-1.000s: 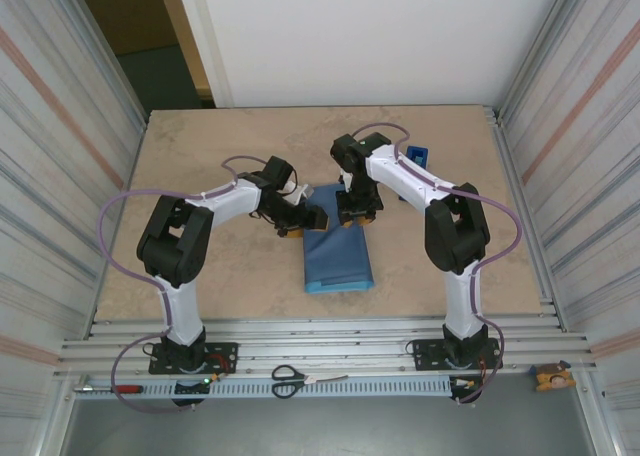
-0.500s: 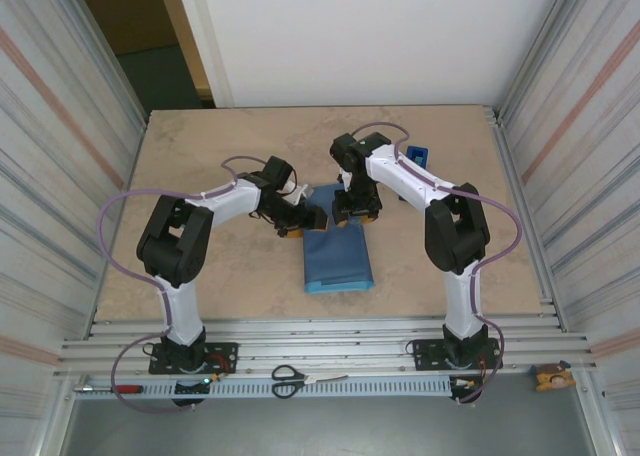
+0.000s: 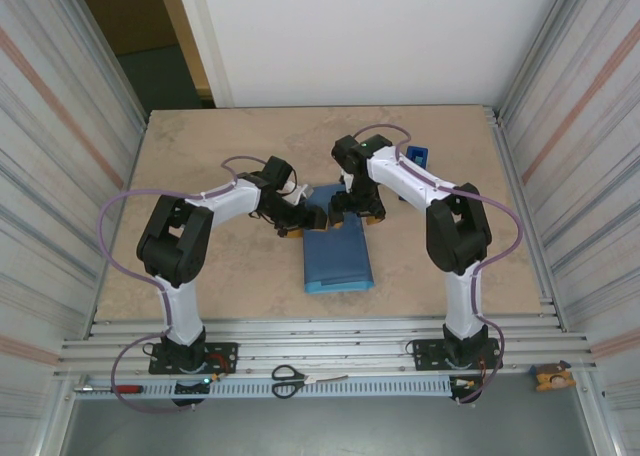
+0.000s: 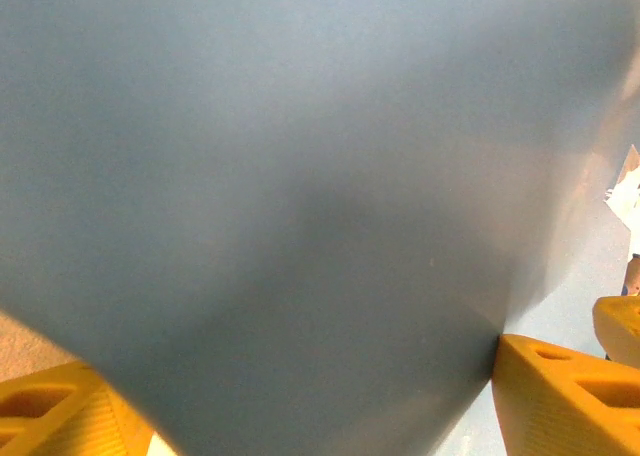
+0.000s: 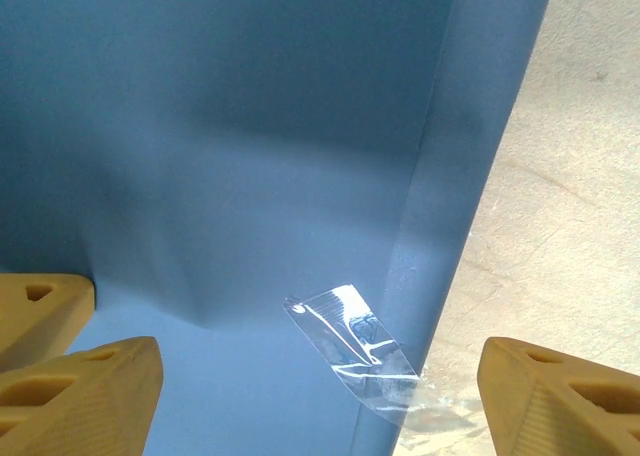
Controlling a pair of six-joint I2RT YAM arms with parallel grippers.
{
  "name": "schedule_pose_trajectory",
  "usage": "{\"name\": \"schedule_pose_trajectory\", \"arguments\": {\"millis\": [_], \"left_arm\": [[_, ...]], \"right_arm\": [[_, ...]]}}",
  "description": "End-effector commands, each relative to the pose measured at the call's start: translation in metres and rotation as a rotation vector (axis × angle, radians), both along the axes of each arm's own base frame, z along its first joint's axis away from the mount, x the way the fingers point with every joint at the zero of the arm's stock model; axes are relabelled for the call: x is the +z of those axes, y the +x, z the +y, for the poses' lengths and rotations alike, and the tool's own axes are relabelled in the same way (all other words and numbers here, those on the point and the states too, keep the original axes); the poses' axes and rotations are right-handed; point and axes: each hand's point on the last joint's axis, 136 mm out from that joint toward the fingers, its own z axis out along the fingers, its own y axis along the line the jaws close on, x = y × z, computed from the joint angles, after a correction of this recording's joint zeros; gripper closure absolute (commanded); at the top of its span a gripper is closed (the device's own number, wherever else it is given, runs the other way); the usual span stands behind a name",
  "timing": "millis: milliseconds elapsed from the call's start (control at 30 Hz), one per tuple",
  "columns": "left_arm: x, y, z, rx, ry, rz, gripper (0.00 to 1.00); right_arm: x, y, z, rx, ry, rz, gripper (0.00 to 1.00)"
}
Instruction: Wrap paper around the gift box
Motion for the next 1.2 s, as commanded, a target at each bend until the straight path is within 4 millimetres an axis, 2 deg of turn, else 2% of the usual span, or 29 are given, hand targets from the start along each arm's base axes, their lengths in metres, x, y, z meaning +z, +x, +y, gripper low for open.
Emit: {"name": "schedule_pose_trajectory", "arguments": {"millis": [0,133,233,367,433,600,700,867,1067,1167], "left_arm": [[-0.073,-0.030,0.024,-0.023,0.202,0.109,0.18],[-0.073,-0.030,0.023,-0.024,0.200,0.108,0.18],[-0.072,-0.030,0.024,-0.023,0.199,0.107,0.18],[-0.071,-0.030,0.024,-0.023,0.199,0.106,0.18],[-0.072,-0.030,0.024,-0.023,0.199,0.107,0.18],[-0.072,-0.030,0.023,-0.023,0.200,0.110,0.18],[-0.072,-0.030,0.023,-0.025,0.199,0.112,0.18],[-0.073,-0.031,0.024,-0.024,0.205,0.117,0.18],[-0.074,-0.032,0.025,-0.027,0.210,0.119,0.18],[-0.074,-0.032,0.025,-0.029,0.212,0.120,0.18]], "right_arm": [[0.017,0.000,-0.006,-0.027,0.011,-0.046,0.17],[0.031,0.005,-0.015,-0.098,0.086,-0.126,0.21],[0.042,0.007,-0.018,-0.187,0.267,-0.165,0.47],[0.050,0.009,-0.019,-0.307,0.540,-0.180,0.90],[0.050,0.011,-0.016,-0.343,0.649,-0.171,0.99],[0.041,0.015,-0.004,-0.366,0.801,-0.135,1.00],[0.032,0.018,0.001,-0.370,0.822,-0.116,1.00],[0.003,0.014,-0.012,-0.422,0.787,-0.083,1.00],[-0.033,-0.013,-0.022,-0.450,0.750,-0.015,1.00],[-0.029,-0.011,-0.028,-0.461,0.774,-0.031,1.00]]}}
